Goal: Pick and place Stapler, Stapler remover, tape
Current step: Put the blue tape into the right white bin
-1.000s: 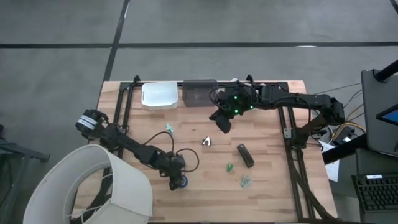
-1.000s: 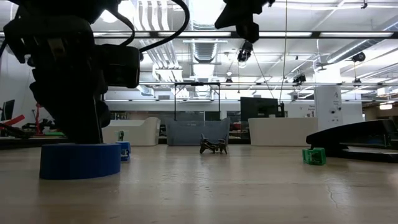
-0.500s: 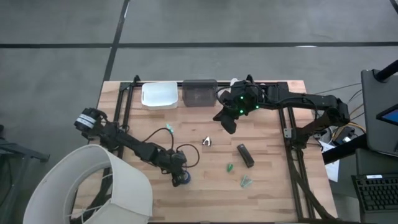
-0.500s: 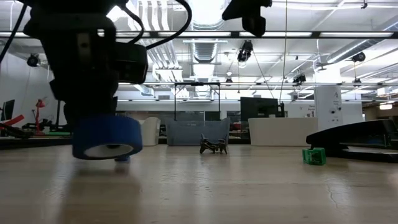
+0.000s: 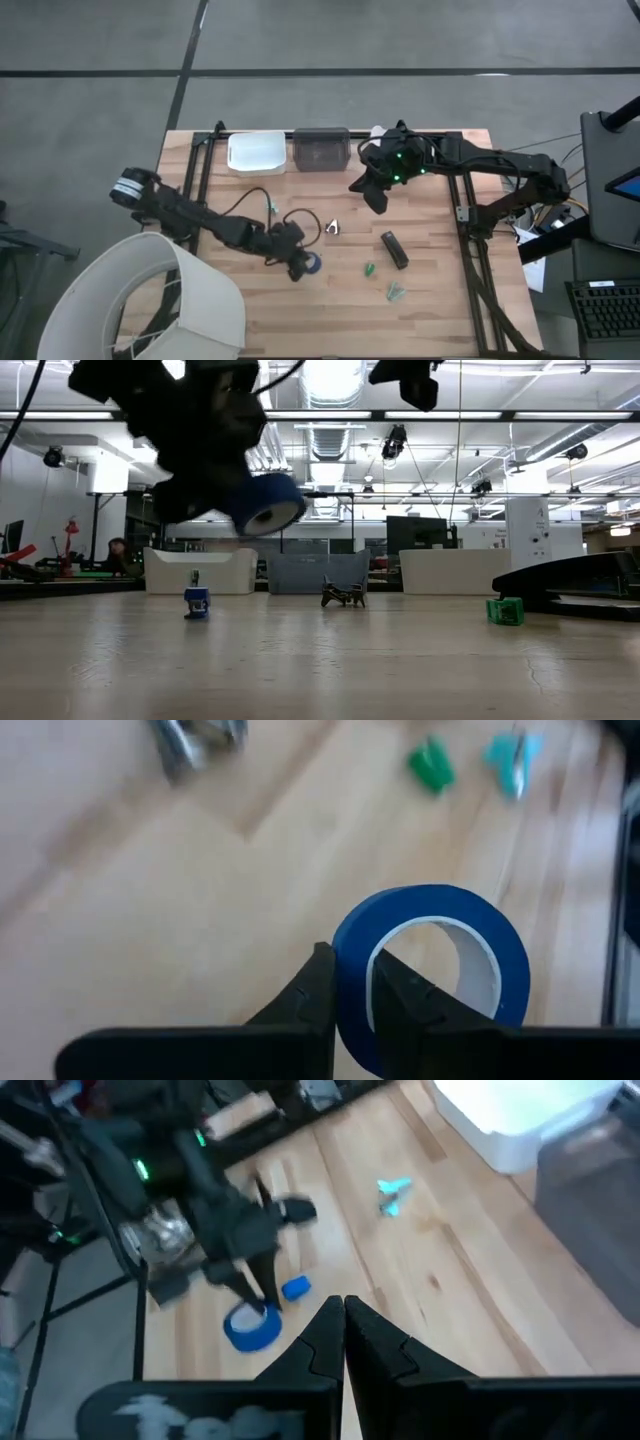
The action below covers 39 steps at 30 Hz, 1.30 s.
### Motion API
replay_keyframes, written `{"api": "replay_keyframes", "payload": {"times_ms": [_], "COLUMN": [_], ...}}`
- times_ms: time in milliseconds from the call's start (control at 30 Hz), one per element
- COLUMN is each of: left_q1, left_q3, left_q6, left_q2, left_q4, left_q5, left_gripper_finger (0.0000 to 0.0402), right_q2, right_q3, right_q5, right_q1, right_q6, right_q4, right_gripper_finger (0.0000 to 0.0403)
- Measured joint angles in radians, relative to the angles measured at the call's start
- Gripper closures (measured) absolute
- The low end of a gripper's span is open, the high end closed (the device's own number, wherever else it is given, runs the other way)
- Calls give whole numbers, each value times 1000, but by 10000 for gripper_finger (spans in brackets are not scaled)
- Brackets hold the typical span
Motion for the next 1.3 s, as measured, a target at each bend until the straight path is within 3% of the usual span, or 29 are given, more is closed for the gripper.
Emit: {"api": "replay_keyframes", "payload": {"times_ms": [167, 300, 667, 867, 1133, 1300], "left_q1": [36, 67, 137, 171, 205, 210], "left_q3": [17, 24, 44, 50, 50, 49], "left_q6": [-1, 6, 38, 69, 94, 96], "left_q2": [-63, -118, -242, -278, -281, -285], "left_q4": [7, 12, 15, 14, 14, 14], "left_q5": [-111, -175, -352, -397, -414, -414], "left_gripper_finger": [343, 354, 344, 358, 347, 355], "right_q2": [-30, -84, -95, -87, 4, 56], "right_q3": [-1, -2, -43, -97, -110, -110], "right_q5": [112, 178, 142, 23, 18, 30], "right_q1": [0, 0, 8, 10, 23, 29], "right_q6": [-4, 1, 183, 320, 418, 449], "right_q4": [-83, -85, -100, 65, 279, 354], "right_gripper_finger": [394, 394, 382, 314, 202, 160]}}
